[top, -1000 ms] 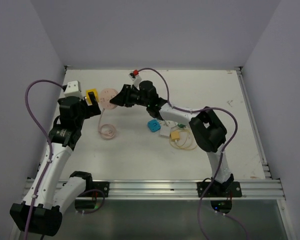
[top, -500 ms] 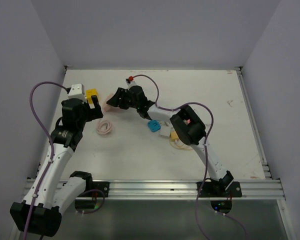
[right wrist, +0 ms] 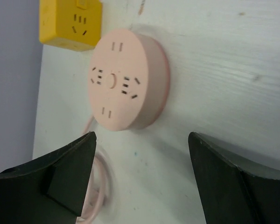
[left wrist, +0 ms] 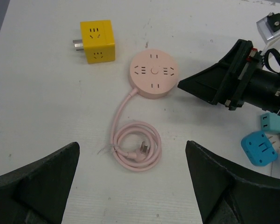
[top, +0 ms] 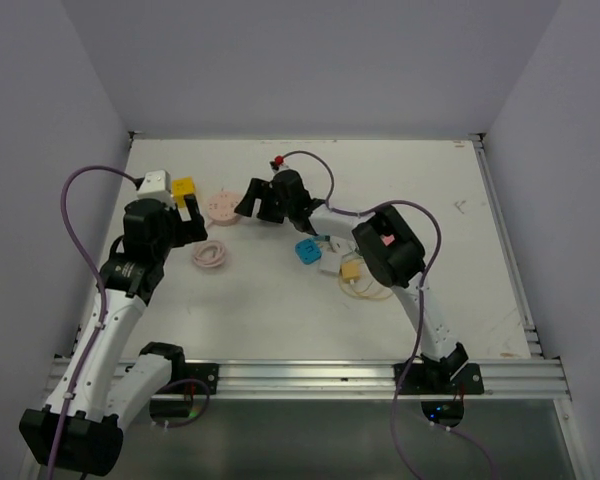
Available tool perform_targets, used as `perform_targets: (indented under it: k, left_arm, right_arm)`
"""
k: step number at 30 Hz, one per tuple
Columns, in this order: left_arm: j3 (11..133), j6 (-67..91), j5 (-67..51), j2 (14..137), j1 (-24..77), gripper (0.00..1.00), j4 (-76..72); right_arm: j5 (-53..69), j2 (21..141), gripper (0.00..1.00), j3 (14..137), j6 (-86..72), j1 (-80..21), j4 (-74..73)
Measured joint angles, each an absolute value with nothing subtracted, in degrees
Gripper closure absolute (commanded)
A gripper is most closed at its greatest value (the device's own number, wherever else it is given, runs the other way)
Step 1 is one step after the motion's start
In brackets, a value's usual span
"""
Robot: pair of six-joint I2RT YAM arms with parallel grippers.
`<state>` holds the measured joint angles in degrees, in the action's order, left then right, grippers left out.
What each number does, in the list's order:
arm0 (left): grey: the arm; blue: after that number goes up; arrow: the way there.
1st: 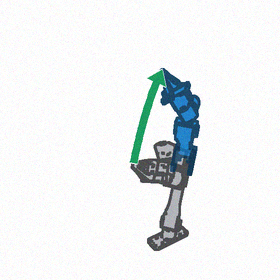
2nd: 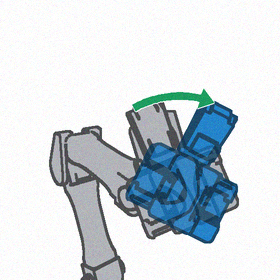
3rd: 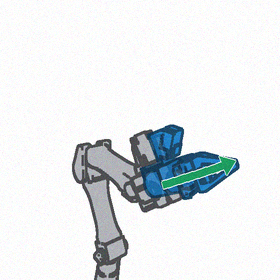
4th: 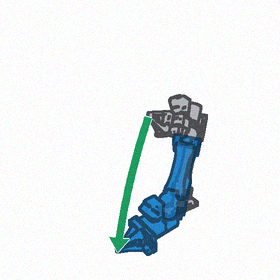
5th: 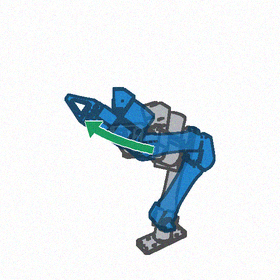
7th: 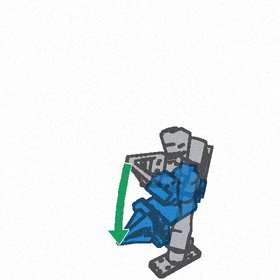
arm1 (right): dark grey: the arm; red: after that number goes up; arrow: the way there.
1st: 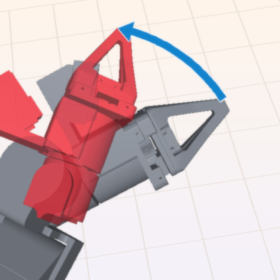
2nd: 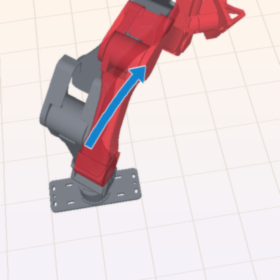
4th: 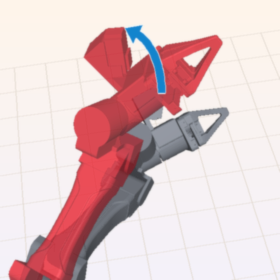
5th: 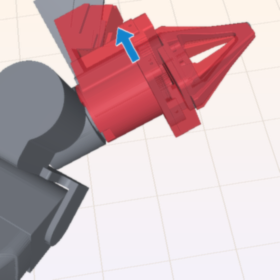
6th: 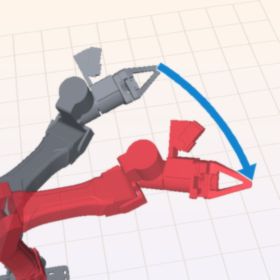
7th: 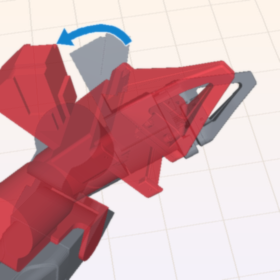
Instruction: Pull the plug off the socket
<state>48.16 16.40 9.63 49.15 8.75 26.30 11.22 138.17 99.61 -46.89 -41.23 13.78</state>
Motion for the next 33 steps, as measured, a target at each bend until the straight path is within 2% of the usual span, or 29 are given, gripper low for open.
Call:
perform_targets:
  k: [5, 12, 23, 33]
  left_arm:
    - [49.39, 16.97, 9.19, 48.47, 8.75, 0.01, 28.23]
    - [52.97, 18.48, 9.17, 46.41, 8.75, 0.01, 31.09]
    - [63.05, 18.2, 11.27, 43.18, 8.75, 0.01, 39.13]
    - [72.4, 16.84, 16.12, 40.38, 9.1, 0.0, 43.4]
  right_arm:
    - [8.43, 129.54, 0.1, 94.08, -42.48, -37.58, 7.22]
    - [1.65, 113.93, 0.01, 93.47, -32.4, -31.77, -6.11]
    - [-10.28, 84.2, 0.01, 83.79, -18.87, -19.31, -21.23]
    - [-21.28, 57.19, 0.01, 75.42, -12.75, -18.33, -30.28]
